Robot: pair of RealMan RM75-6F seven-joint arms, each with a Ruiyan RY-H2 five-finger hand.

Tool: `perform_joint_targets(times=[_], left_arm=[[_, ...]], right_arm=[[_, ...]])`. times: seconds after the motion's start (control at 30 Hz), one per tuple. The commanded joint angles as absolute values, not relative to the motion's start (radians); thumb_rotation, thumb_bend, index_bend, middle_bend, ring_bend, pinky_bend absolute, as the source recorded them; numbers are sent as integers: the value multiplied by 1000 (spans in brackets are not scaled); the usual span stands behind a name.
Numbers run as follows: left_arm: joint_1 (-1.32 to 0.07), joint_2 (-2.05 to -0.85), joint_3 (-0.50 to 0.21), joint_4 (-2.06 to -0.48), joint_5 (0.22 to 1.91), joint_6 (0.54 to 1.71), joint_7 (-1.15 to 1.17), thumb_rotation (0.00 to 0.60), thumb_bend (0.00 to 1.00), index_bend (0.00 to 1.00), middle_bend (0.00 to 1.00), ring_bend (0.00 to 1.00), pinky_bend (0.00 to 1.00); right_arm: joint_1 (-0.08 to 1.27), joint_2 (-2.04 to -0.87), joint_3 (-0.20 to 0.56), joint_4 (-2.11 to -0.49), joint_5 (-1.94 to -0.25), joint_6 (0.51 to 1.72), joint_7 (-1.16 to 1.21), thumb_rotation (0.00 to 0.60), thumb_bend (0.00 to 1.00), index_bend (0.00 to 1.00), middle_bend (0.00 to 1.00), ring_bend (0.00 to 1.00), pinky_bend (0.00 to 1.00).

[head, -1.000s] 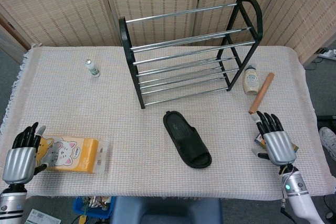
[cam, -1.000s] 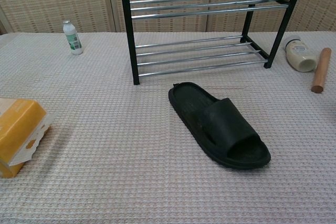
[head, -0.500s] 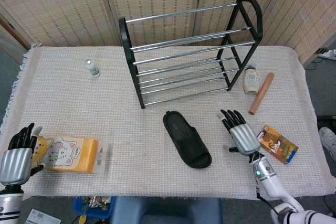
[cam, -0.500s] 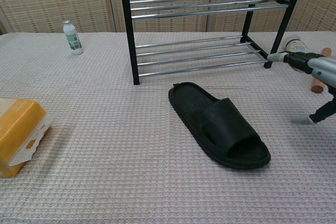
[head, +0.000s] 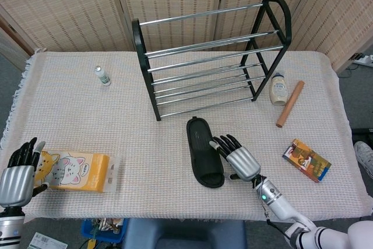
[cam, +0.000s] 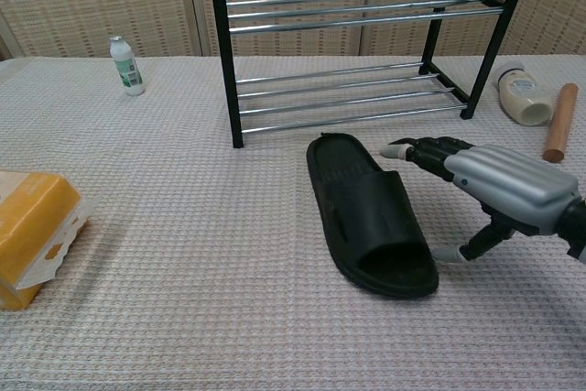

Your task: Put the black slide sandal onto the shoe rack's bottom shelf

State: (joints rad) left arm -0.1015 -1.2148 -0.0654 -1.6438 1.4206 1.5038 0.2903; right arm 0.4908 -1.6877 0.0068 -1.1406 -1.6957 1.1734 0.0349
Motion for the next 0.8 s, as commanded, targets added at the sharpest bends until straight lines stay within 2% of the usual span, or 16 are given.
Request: perform_joint_targets(times=[0.03,0.23,0.4,0.8], left_arm=[[-99,-1214,-65,-1643,1423,1507,288,600,323,98,0,0,151],[-92,-1209,-64,-1640,1424,1515,279,600,322,98,0,0,151],[-88,-1205,-63,-1640,1430,1522,266,600,323,98,0,0,151],[-78,-1209,-57,-1631,1437,1526,254,600,323,98,0,0,151]], right_arm=[[505,-1705,-7,-1149,-1716,1181,34,600,0,0,0,0,0],[546,-1737,-12,-1193,-1748,1176,29,600,0,0,0,0,0],[576,-1719,-5,-1252,-1761,1177,45,600,0,0,0,0,0],[588,-1514,39,-1371,-1623,1087,24,600,0,0,0,0,0]])
